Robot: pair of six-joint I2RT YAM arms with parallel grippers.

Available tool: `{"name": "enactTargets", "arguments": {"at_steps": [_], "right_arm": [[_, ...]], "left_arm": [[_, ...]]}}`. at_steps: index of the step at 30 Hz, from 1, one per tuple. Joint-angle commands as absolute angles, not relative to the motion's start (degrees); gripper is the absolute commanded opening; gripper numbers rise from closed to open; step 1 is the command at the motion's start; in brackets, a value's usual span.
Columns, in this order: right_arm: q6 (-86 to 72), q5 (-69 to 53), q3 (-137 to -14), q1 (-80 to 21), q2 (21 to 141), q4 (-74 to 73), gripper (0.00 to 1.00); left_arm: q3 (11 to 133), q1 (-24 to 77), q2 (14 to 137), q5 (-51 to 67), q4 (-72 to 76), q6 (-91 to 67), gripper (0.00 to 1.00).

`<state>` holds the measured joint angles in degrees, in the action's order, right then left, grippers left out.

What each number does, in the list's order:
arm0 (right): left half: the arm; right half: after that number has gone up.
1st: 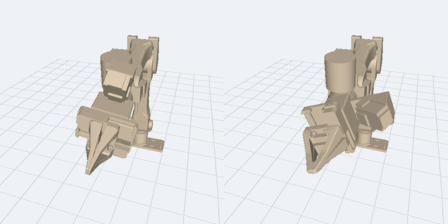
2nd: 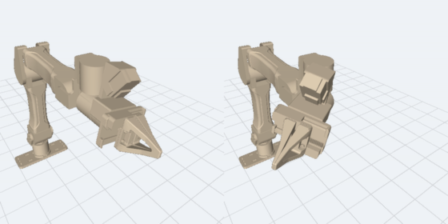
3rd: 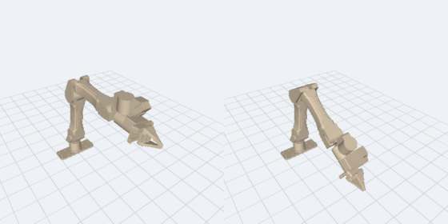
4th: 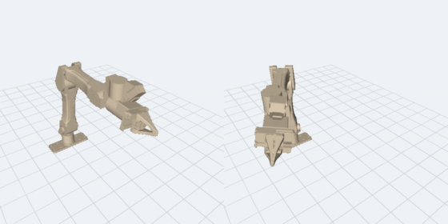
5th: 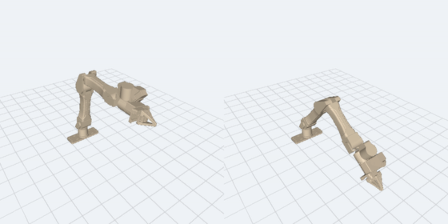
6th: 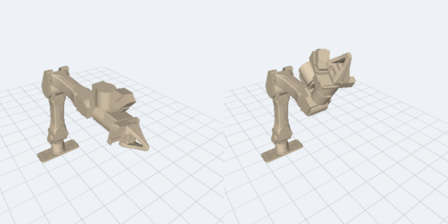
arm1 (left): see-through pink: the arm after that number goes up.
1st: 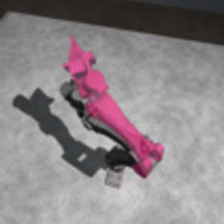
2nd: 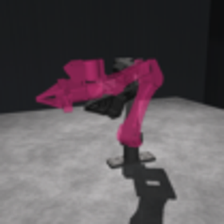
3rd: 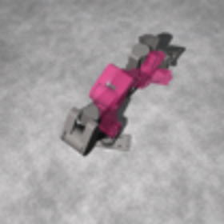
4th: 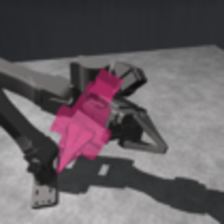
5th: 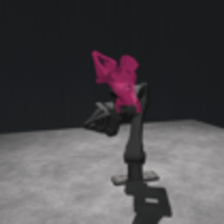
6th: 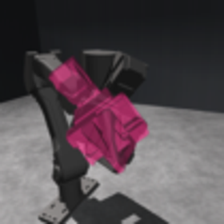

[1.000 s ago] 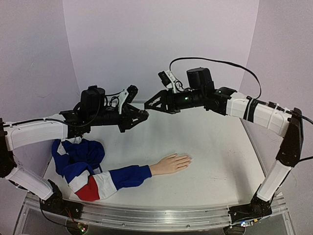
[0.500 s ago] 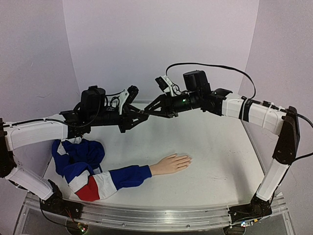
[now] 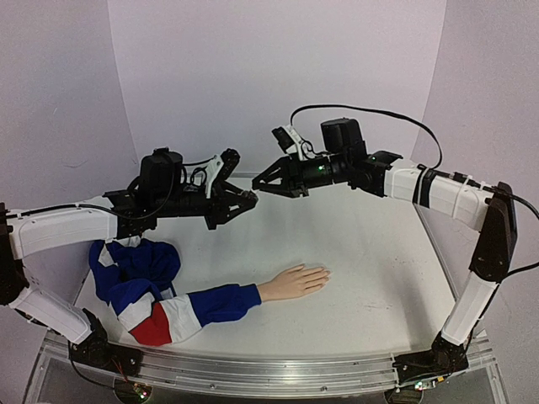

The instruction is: Paint the nails

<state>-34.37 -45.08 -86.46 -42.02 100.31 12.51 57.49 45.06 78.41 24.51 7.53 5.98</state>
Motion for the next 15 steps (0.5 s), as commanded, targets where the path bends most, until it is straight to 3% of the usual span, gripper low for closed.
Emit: {"name": "enactTargets", "arguments": {"at_steps": [1, 9, 15], "right_arm": [[-34.5, -48.3, -86.3, -41.8, 99.4, 16.3, 0.27], [-34.0, -50.5, -85.6, -41.8, 100.0, 16.6, 0.26], [-33.8, -50.6, -85.9, -41.8, 100.2, 17.1, 0.16]], "left_arm": [[57.7, 45.3, 78.2, 25.8, 10.2, 6.3, 0.0], [57.9, 45.3, 78.3, 25.8, 10.0, 6.4, 0.0], [58.0, 45.3, 78.4, 25.8, 9.9, 6.3, 0.0]]}}
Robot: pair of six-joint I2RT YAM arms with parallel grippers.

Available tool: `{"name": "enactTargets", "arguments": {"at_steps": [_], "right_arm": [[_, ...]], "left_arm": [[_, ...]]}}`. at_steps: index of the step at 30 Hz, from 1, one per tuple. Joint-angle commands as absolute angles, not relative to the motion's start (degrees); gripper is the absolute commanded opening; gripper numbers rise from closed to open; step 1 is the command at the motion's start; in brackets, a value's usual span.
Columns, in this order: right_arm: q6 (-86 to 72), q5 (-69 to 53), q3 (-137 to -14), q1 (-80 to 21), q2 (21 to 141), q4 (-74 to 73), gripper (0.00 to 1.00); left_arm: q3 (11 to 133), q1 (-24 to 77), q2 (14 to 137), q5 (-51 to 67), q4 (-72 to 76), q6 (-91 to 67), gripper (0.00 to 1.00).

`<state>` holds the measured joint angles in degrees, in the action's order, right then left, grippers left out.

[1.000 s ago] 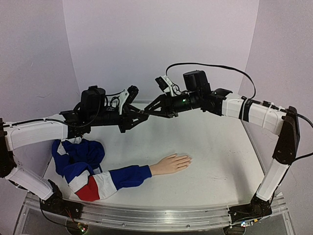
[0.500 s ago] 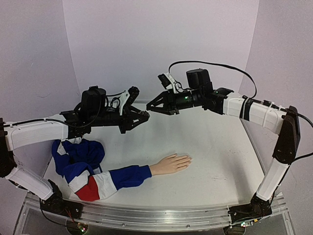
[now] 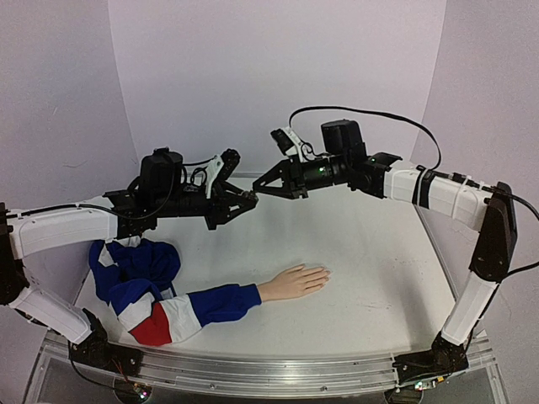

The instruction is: Paint the nails

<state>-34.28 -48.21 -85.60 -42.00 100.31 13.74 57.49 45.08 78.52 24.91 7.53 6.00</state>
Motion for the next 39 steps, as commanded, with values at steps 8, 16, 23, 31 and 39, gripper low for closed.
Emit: {"name": "enactTargets", "arguments": {"at_steps": [8, 16, 23, 31, 39], "right_arm": [[-33.4, -49.8, -85.8, -41.8, 99.8, 17.5, 0.0], [-30.6, -46.0, -83.6, -41.8, 96.5, 17.4, 0.0], [-29.6, -44.4, -83.0, -41.8, 94.8, 17.4, 0.0], [-29.3, -43.9, -82.6, -41.8, 94.5, 17.4, 0.0], [-29.3, -44.2, -82.6, -41.9, 94.1, 17.5, 0.0]], "left_arm": [[58.0, 45.3, 78.4, 25.7, 9.8, 6.4, 0.0], [57.8, 45.3, 78.8, 25.2, 9.5, 6.2, 0.0], [57.6, 45.3, 78.7, 24.9, 9.1, 6.1, 0.0], [57.9, 45.3, 78.9, 25.0, 8.8, 6.0, 0.0], [58.0, 45.3, 79.2, 24.9, 8.6, 6.2, 0.0]]}}
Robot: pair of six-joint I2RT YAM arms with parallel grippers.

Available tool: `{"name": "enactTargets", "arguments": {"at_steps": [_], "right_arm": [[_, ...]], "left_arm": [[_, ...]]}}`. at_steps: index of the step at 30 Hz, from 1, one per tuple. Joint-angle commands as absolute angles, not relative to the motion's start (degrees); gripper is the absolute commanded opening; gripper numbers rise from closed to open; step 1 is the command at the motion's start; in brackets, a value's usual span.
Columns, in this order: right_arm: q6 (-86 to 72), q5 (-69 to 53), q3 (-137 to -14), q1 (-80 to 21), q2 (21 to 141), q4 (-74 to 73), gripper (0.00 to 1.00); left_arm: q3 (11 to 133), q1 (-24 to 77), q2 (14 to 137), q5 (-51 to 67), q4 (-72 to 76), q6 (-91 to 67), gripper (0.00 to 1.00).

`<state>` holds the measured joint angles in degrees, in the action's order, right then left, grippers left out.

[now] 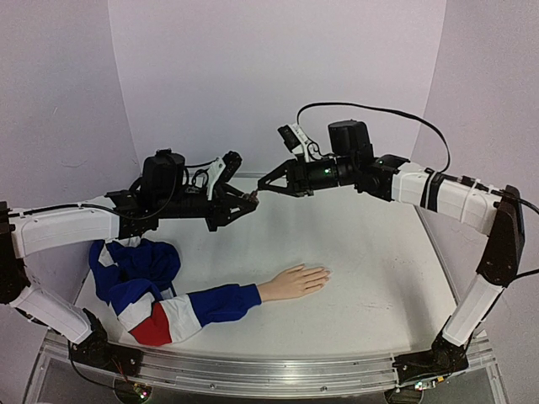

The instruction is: Paint the nails

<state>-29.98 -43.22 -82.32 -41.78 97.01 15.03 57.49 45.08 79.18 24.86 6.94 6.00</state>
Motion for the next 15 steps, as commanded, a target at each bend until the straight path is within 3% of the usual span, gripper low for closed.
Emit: {"name": "enactTargets", "arguments": {"at_steps": [1, 15], "right_arm": [[-29.3, -44.2, -82.7, -41.8, 94.0, 17.5, 0.0], [-29.8, -44.4, -82.2, -41.8, 93.3, 17.6, 0.0]], "left_arm": [[58.0, 45.3, 79.4, 24.9, 8.6, 6.2, 0.0], [58.3, 45.3, 79.8, 24.6, 8.3, 6.2, 0.0]]}}
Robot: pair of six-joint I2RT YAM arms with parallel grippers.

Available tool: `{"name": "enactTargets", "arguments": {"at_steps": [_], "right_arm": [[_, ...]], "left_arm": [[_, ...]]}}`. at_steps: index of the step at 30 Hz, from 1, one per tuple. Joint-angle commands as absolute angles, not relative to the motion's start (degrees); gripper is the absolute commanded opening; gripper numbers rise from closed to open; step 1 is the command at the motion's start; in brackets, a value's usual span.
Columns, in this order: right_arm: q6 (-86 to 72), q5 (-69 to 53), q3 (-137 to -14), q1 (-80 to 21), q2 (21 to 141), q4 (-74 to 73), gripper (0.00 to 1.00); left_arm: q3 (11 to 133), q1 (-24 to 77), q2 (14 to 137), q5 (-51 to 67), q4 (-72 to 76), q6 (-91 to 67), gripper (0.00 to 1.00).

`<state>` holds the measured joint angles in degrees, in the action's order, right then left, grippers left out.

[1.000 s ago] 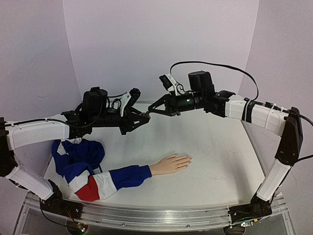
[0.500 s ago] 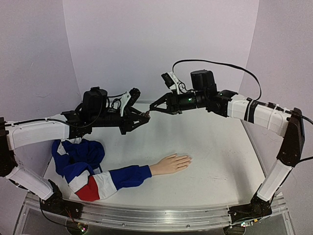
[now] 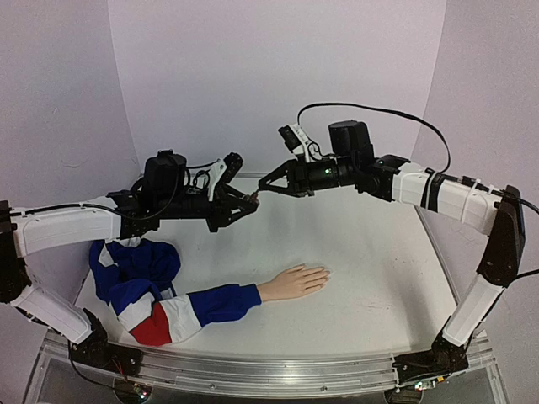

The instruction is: Paint the nails

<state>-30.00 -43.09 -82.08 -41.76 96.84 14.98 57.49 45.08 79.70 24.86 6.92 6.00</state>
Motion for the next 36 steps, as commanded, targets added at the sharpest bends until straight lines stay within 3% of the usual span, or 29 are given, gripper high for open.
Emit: {"name": "enactTargets", "arguments": {"at_steps": [1, 36], "right_arm": [[-29.9, -44.4, -82.2, -41.8, 93.3, 17.7, 0.0], [-30.2, -40.7, -81.3, -41.8, 91.5, 17.8, 0.0]], "left_arm": [[58.3, 45.3, 79.8, 24.6, 8.3, 6.2, 0.0], [57.5, 45.3, 80.6, 23.1, 7.6, 6.8, 0.0]]}}
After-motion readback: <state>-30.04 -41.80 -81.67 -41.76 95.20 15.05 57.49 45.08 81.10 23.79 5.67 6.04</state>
